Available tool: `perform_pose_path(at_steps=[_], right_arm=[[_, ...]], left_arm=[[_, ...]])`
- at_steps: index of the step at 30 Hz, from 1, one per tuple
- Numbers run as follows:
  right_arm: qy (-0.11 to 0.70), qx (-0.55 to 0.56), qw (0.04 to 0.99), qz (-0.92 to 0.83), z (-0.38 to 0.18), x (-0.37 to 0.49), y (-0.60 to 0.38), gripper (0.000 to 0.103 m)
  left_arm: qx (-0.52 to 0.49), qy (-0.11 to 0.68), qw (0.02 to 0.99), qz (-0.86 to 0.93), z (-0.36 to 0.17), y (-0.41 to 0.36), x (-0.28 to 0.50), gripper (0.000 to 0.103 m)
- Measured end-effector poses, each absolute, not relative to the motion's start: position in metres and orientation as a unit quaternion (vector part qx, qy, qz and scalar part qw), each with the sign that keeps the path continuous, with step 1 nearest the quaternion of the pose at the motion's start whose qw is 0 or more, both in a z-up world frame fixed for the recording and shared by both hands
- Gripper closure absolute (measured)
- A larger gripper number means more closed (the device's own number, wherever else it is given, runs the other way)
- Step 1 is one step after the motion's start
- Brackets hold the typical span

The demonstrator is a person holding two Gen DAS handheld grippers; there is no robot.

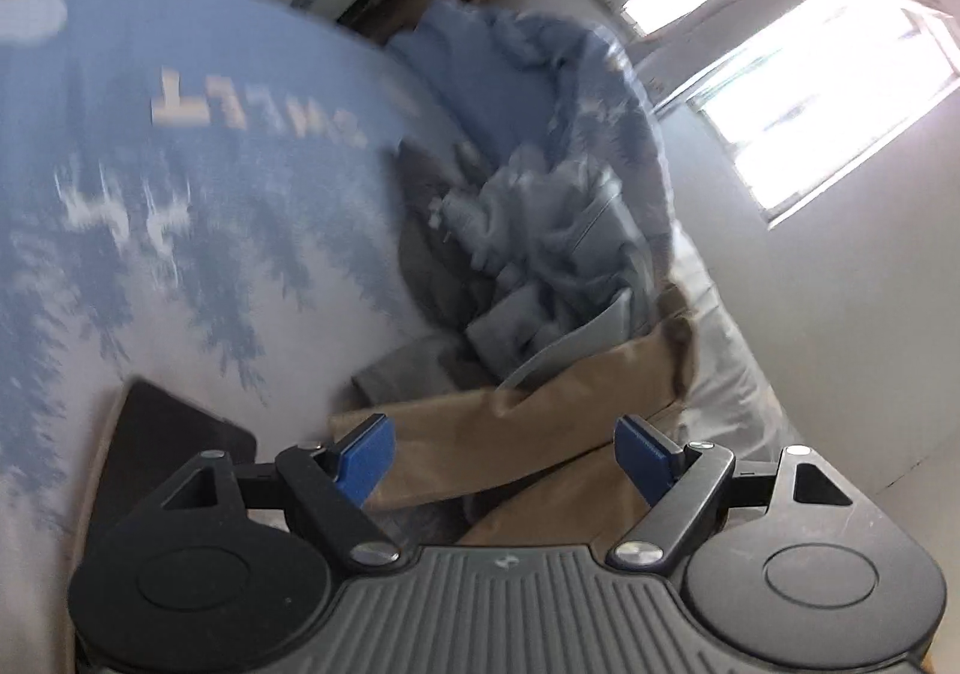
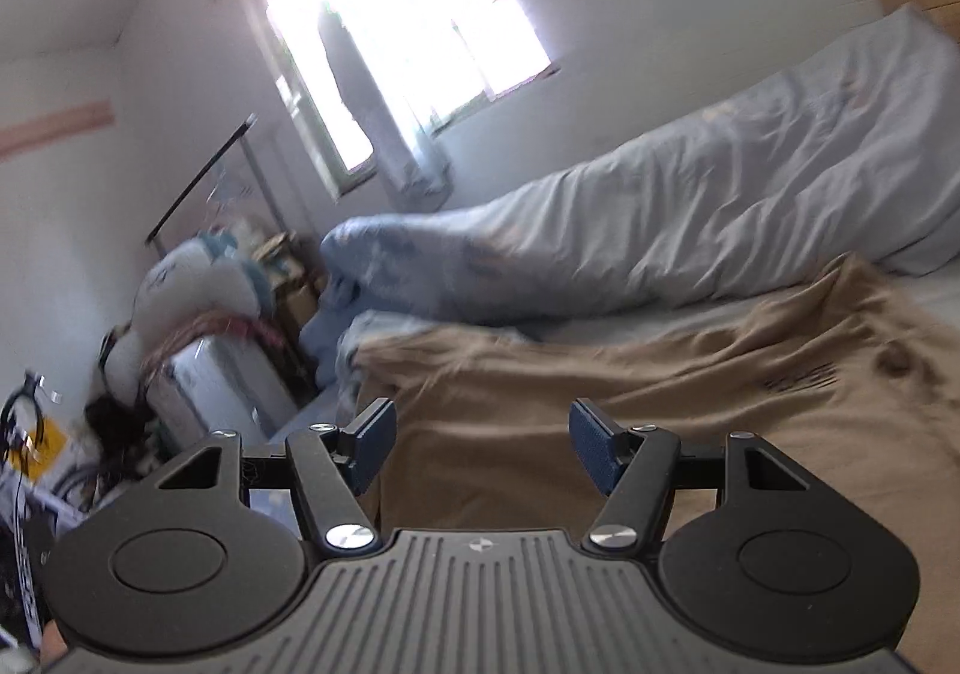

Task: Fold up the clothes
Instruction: 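Move the open left tool to the tan shirt edge beside the blue clothes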

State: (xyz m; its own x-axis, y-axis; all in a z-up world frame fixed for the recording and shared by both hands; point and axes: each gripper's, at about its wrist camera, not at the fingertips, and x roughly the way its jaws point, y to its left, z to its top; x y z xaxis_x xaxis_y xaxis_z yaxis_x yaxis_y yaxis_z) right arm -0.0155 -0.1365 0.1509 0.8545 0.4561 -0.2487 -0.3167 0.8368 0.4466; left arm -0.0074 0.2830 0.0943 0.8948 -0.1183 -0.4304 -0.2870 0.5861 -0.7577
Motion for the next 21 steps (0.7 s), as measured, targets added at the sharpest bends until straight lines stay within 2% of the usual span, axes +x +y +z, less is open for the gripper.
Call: perform_pose_path(at_steps=[8,13,21], right_arm=[[0.232,0.197,0.928,0.215,0.084,0.010,-0.115,0.037],[0.229,0.190,0.930,0.215,0.074,0.012,-0.116,0.037],[0.232,0.189,0.928,0.222,0.075,0.006,-0.117,0.036]], left_arm=[[-0.432,0.251,0.864,0.063,0.069,0.286,0.016,0.023],[-0.427,0.237,0.867,0.098,0.053,0.289,0.022,0.021],[-0.471,0.227,0.848,0.088,0.033,0.297,0.034,0.025]])
